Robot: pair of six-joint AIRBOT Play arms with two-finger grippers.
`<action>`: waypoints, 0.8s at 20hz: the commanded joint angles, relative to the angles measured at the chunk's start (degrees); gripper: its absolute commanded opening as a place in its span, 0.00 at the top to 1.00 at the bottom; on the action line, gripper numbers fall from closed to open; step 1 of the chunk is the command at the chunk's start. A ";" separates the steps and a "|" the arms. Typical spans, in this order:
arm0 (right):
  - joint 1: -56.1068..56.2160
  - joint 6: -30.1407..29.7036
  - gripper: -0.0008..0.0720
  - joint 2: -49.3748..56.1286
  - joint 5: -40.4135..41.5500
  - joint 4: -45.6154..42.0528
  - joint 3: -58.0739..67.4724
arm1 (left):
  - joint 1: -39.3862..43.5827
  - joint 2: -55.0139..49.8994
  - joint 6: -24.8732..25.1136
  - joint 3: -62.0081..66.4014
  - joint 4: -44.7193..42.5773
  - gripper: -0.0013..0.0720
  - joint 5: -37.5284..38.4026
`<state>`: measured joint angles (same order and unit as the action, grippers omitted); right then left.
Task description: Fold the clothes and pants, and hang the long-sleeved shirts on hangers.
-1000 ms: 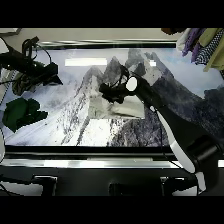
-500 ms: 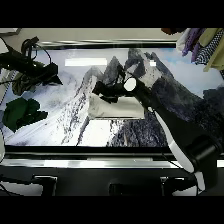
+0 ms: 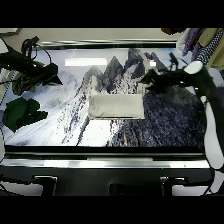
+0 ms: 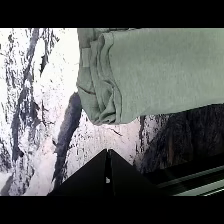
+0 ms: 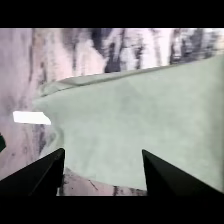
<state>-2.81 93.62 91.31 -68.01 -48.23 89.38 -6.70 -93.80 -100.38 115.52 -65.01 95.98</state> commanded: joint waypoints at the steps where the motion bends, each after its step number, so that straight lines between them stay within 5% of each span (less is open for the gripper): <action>1: -10.03 -7.48 0.23 0.79 -5.20 0.20 -6.29 | -0.04 -0.04 2.95 -0.02 -0.02 0.96 -0.72; 7: -6.36 -15.93 0.25 10.71 1.09 7.67 -12.26 | -0.02 -0.07 6.14 -0.02 -0.02 0.96 -1.03; 13: -0.37 -16.72 0.30 15.28 7.80 8.81 -12.24 | -0.02 -0.28 6.14 -0.02 -0.02 0.96 -1.75; 15: 0.76 -16.68 0.53 15.23 9.33 9.11 -12.20 | 0.00 -0.28 6.12 -0.02 -0.02 0.96 -1.97; 16: 0.74 -16.72 0.76 15.08 9.46 10.01 -12.20 | 0.00 -0.28 6.12 -0.02 -0.02 0.96 -1.97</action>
<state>-3.42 77.34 105.86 -61.06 -39.38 77.23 -6.70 -94.04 -94.39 115.52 -65.04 94.37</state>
